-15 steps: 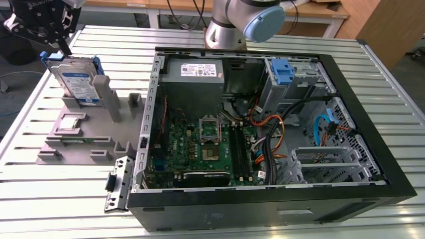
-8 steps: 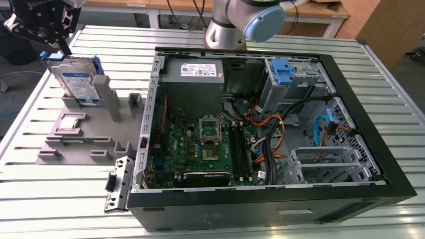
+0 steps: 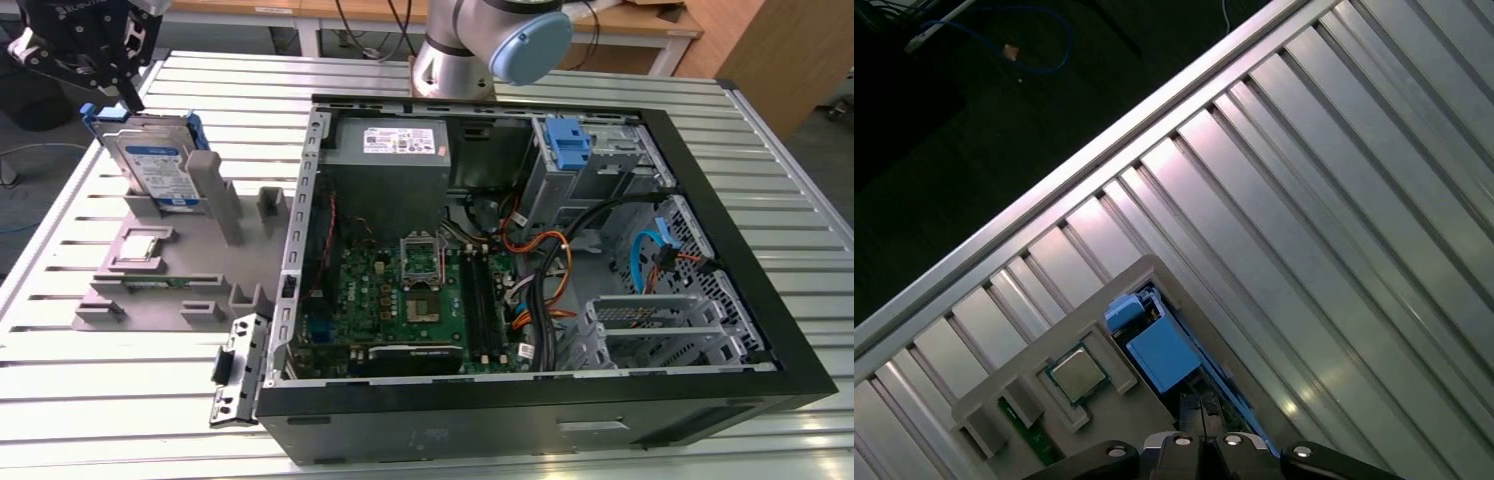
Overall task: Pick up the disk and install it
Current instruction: 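Pick up the disk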
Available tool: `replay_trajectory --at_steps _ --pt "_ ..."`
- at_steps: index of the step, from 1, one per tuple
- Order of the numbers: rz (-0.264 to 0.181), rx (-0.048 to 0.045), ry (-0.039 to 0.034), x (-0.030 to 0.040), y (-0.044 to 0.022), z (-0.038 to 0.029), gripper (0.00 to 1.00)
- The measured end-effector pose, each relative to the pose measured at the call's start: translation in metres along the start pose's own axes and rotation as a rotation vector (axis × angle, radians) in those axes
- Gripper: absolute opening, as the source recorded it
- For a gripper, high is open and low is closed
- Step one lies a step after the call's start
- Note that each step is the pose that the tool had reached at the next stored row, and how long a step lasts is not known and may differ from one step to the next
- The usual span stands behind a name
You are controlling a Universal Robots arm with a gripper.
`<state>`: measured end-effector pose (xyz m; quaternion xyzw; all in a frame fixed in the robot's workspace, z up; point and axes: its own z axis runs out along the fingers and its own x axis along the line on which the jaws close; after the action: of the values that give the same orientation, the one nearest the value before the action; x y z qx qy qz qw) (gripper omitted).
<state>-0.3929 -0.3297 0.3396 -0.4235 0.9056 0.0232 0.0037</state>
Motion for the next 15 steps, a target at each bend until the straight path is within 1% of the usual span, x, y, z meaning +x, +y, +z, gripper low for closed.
replay_trajectory --at_steps 9,15 --pt "-0.002 0.0 0.0 0.0 0.0 0.0 0.1" --pt "-0.029 -0.0008 0.0012 0.0 0.0 0.0 0.1"
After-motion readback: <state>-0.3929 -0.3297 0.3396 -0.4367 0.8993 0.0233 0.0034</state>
